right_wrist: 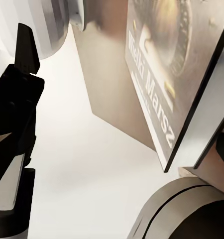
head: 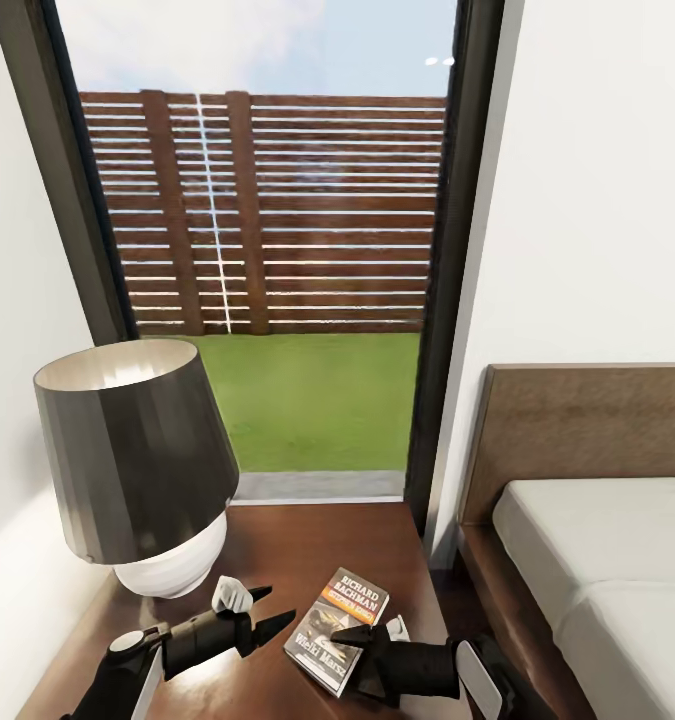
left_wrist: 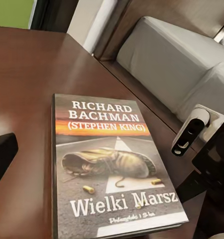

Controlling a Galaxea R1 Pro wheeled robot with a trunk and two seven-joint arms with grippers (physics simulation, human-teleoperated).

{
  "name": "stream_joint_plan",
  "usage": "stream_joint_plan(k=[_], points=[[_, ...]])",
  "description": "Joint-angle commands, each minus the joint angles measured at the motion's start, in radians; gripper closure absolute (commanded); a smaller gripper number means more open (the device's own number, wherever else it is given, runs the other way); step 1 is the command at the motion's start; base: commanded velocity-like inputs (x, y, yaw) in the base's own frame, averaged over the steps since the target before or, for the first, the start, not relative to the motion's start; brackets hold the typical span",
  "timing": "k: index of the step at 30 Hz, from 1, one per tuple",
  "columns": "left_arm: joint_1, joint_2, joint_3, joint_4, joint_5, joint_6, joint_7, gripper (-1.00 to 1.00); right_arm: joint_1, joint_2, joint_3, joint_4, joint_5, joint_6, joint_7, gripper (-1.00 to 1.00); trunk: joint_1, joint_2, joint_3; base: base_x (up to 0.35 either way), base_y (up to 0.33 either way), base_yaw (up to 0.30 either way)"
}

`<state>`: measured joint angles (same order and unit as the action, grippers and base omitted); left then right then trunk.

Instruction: In the bedroom, move the book from the bed onto either nightstand, and place the two sandals side by side next to the bed.

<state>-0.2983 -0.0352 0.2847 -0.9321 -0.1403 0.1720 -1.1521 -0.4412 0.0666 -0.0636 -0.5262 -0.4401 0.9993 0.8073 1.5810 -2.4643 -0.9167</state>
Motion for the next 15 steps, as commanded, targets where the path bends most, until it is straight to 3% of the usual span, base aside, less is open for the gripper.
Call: stream_joint_plan(k=[1,5,15], points=[[-0.001,-0.002,0.005,-0.001,-0.007,0.011,-0.008,-1.00,-0.001,0.001,-0.006,0.000,0.007,0.004,0.006,-1.00,0.000,0.000,-0.001,0.000,-0.029,0.000],[-0.001,-0.002,0.005,-0.001,-0.007,0.011,-0.008,-1.00,-0.001,0.001,-0.006,0.000,0.007,0.004,0.006,-1.00,0.000,0.000,-0.001,0.000,-0.112,0.000],[-0.001,-0.002,0.005,-0.001,-0.007,0.011,-0.008,-1.00,-0.001,0.001,-0.006,0.000,0.007,0.004,0.006,-1.00,0.000,0.000,-0.001,0.000,-0.005,0.000]])
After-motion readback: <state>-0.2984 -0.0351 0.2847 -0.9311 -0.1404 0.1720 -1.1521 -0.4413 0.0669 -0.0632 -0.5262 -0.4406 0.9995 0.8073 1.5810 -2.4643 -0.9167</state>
